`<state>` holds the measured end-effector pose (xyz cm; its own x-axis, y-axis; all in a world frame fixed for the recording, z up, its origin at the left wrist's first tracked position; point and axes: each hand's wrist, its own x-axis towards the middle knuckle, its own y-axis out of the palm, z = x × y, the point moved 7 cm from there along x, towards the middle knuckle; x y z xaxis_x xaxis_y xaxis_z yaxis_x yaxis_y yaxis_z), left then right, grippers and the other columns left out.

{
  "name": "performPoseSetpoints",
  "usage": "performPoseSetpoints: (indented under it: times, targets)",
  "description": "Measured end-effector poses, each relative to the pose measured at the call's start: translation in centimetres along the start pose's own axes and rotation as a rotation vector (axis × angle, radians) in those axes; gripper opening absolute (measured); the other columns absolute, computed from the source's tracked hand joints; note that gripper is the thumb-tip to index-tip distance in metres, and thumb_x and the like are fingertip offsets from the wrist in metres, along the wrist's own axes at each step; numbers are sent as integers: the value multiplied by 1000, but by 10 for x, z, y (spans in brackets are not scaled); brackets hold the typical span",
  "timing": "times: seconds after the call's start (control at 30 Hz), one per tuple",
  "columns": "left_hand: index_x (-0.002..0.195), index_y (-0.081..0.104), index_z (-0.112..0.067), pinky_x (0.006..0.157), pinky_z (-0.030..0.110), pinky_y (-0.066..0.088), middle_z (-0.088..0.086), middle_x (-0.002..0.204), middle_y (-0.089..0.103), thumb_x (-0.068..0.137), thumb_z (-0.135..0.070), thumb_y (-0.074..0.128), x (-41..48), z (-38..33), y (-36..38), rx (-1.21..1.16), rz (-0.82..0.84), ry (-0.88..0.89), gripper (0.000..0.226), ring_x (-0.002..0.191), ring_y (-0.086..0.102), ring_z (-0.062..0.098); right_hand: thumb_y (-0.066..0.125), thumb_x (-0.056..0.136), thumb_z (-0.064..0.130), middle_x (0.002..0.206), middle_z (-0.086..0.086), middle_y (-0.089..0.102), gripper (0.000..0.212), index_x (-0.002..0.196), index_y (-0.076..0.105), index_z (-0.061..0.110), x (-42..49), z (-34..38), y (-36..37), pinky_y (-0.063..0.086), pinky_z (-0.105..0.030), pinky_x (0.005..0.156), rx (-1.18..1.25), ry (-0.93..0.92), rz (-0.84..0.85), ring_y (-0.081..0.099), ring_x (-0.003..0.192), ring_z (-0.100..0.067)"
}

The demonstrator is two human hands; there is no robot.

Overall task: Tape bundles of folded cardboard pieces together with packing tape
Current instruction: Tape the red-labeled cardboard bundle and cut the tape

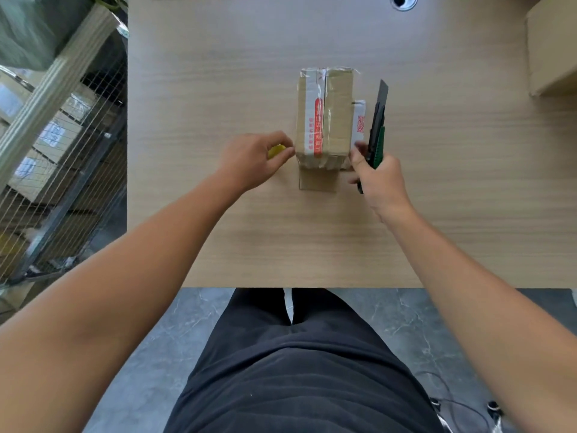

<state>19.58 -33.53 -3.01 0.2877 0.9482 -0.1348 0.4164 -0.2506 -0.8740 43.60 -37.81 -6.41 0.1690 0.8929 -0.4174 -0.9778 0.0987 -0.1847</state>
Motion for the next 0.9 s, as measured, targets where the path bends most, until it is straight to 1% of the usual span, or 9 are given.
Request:
performPoseSetpoints:
  times: [0.13, 0.23, 0.33, 0.43, 0.5, 0.6, 0.73, 0.83, 0.9]
  targets:
    - [112, 69, -31, 67, 33, 44, -1, 100, 74, 95, -49, 48, 2, -8, 0, 32, 50, 74, 32, 87, 66, 28, 67, 94, 26, 84, 11, 63, 6, 93, 62, 30, -4, 13, -7, 53, -25, 71, -17, -208, -55, 62, 77, -11]
    - [113, 69, -33, 75, 36, 49, -4, 106, 73, 88, -50, 42, 1, -7, -1, -5, 136, 27, 40, 93, 64, 24, 65, 93, 26, 86, -2, 62, 7, 91, 64, 19, -5, 16, -5, 47, -29, 71, -28, -241, 21, 56, 76, -14]
    - [114, 70, -30, 80, 37, 50, -2, 106, 73, 86, -48, 44, -1, -6, -4, -13, 188, -10, 42, 95, 64, 25, 67, 93, 22, 100, -13, 64, 6, 91, 64, 18, -5, 21, -9, 52, -33, 79, -112, -191, 50, 63, 86, -19]
    - [109, 71, -30, 83, 39, 52, -1, 104, 74, 85, -51, 46, -4, -4, -9, -50, 188, -55, 40, 96, 65, 25, 68, 95, 27, 82, 4, 59, 17, 95, 55, 16, -8, 49, -28, 46, -26, 67, -163, -192, -126, 56, 69, -2]
    - [107, 71, -33, 84, 40, 53, -3, 103, 74, 86, -52, 48, -9, -4, -12, -86, 183, -84, 37, 94, 65, 23, 65, 95, 32, 83, 9, 54, 26, 103, 44, 19, -18, 73, -18, 44, -20, 61, -128, -186, -46, 51, 62, 4]
    - [104, 71, -35, 80, 36, 52, -5, 99, 73, 92, -47, 55, -13, -6, -12, -125, 161, -87, 23, 92, 65, 21, 56, 100, 37, 95, 6, 59, 18, 107, 46, 24, -44, 96, 32, 51, -35, 75, -212, -170, 207, 60, 81, -10]
    - [94, 65, -37, 67, 30, 39, -6, 85, 66, 96, -43, 58, -15, -5, -11, -129, 150, -96, 9, 85, 61, 22, 48, 104, 40, 110, -3, 53, 31, 104, 58, 11, -64, 104, 73, 33, -25, 92, -601, -262, 212, 46, 109, -19]
    - [116, 67, -30, 83, 34, 49, -2, 103, 69, 96, -36, 60, -20, 5, -9, -195, 226, -131, 22, 95, 61, 20, 42, 104, 43, 136, -6, 57, 43, 130, 59, 13, -70, 87, 78, 38, -42, 111, -700, -150, 273, 47, 130, -27]
    - [121, 66, -27, 85, 32, 48, -2, 101, 68, 96, -29, 61, -25, 14, -11, -296, 255, -157, 26, 95, 61, 18, 41, 104, 42, 157, -4, 42, 53, 151, 43, 20, -75, 77, 77, 32, -48, 119, -699, -86, 330, 36, 145, -28]
